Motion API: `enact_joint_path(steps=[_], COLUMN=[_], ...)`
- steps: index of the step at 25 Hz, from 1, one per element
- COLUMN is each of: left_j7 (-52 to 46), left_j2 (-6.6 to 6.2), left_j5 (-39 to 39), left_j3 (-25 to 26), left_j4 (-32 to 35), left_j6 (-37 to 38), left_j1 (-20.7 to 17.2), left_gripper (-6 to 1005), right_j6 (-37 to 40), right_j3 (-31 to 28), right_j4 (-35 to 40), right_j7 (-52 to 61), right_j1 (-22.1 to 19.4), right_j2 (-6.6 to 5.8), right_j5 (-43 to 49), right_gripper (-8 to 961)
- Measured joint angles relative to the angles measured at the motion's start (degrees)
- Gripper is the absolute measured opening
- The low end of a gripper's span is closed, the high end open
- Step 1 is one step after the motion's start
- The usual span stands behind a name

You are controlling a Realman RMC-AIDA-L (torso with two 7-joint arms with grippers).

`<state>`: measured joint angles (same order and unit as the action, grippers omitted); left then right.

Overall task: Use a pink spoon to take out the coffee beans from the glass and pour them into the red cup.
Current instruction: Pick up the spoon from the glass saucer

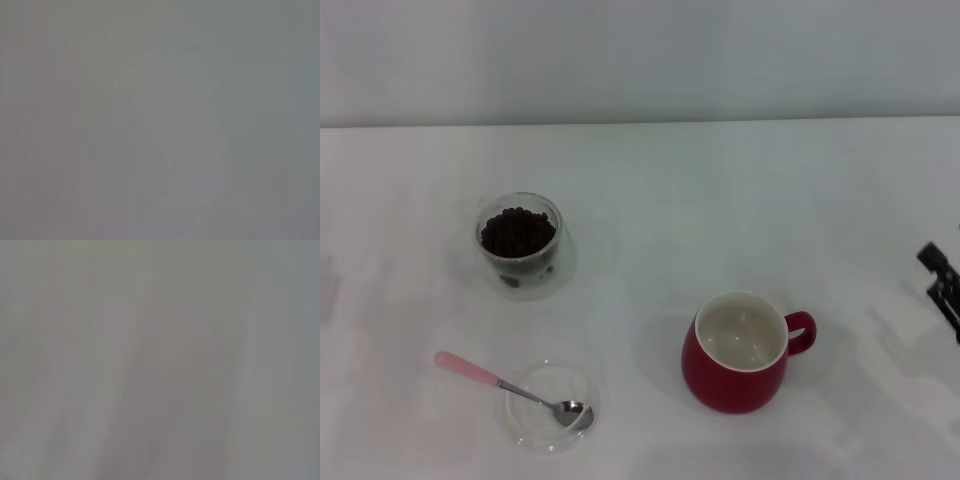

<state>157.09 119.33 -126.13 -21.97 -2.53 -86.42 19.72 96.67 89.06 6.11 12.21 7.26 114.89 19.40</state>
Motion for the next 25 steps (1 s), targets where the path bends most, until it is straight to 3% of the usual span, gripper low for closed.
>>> enact_joint_path(steps=[6,16,25], left_j7=[-13.2,-42.1,-51.9], left_j2=[0.11,0.11,0.17], left_j5=[0.3,4.2,12.7], left_j3=[0.0,0.1,-0.3], left_j4=[-2.8,-4.3,-7.3], left_j6=[-2.2,-7.1,-4.6], left_j1=[-0.2,-1.4,-2.4], left_gripper=[761,758,757], right_j6=[-1.0,-4.8,-4.6], right_j3=[-3.7,-11.7,-17.8], right_j4=[0.1,0.5,0.6], right_j7=[-0.5,-0.7,-1.2], right_j1=[4.3,6.2,6.1], right_j2=[-0.05,-0.46,-0.58], right_j5=[-0.1,-0.5,-0.5], right_gripper=[513,513,513])
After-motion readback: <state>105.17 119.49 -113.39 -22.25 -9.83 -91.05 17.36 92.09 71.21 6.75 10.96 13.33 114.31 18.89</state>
